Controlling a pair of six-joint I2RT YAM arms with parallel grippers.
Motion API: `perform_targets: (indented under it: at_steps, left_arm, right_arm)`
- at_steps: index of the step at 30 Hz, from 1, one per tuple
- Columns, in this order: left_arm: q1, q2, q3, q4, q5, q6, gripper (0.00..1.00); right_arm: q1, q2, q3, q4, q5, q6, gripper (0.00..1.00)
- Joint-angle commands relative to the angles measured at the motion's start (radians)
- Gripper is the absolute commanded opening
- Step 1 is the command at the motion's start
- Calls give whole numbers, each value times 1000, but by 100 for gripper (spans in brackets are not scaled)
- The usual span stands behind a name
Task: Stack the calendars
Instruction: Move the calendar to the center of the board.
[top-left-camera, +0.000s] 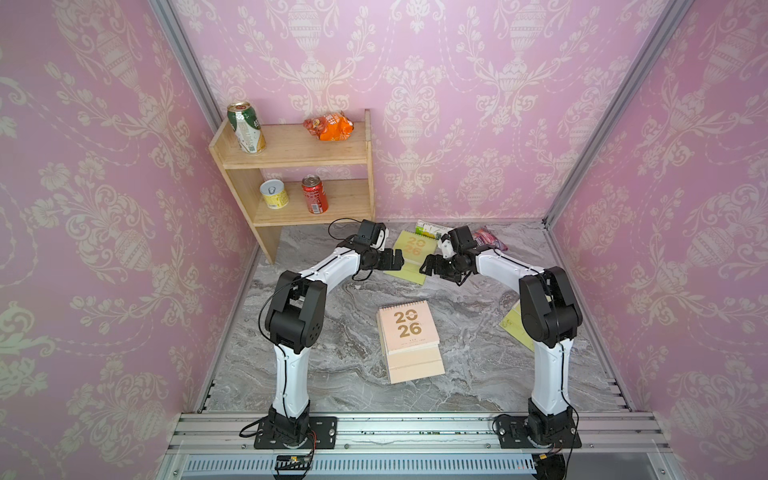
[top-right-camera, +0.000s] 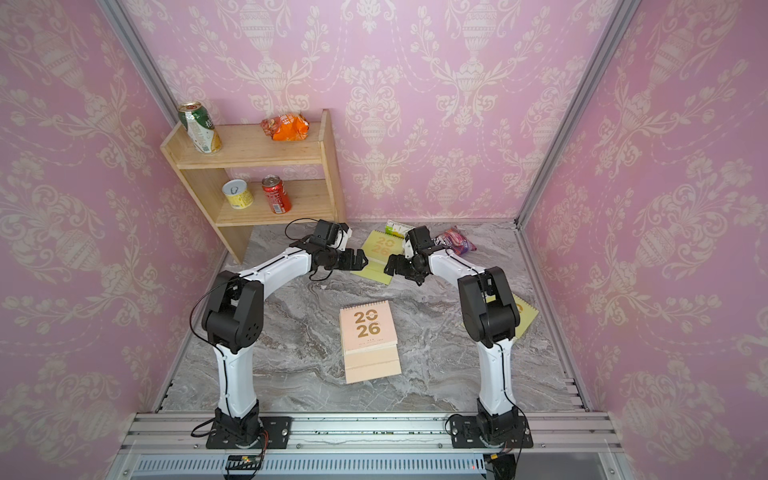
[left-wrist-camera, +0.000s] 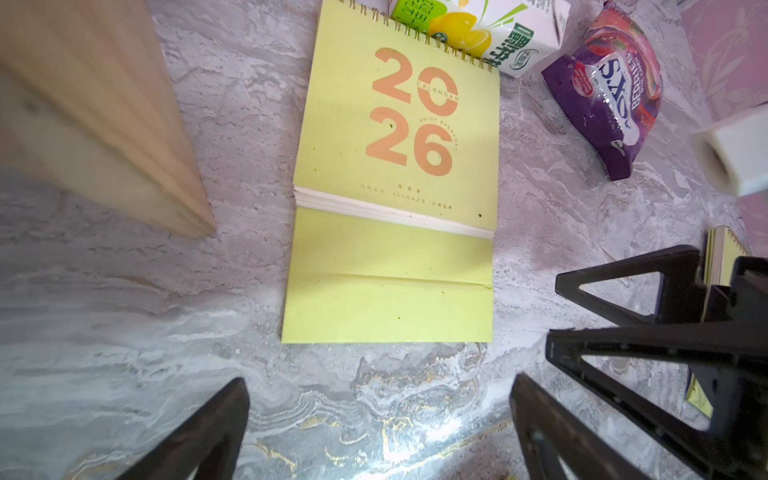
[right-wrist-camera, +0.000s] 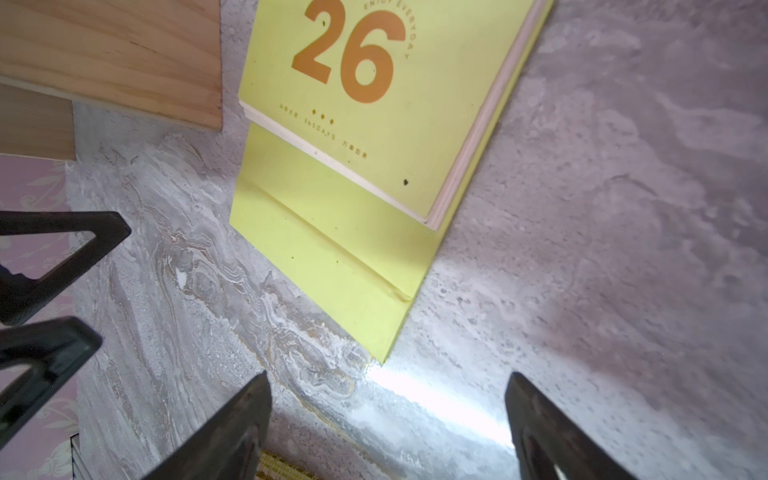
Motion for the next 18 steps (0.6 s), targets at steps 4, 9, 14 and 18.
perform_targets:
  at_steps: [4,9,14,18]
  left_arm:
    - [2,84,80,-37,11,38,99]
    - [2,138,131,-59,-15,42,99]
    - [2,195,187,-85,-17,42,99]
    - [2,227,213,-100,-39,45,99]
  right_arm:
    - [-9,39,50,-15,3,23,88]
    - [-8,56,61,-15,0,24,88]
    - [-8,75,73,-13,-6,29,88]
    - [-8,89,82,-10,-14,32,87]
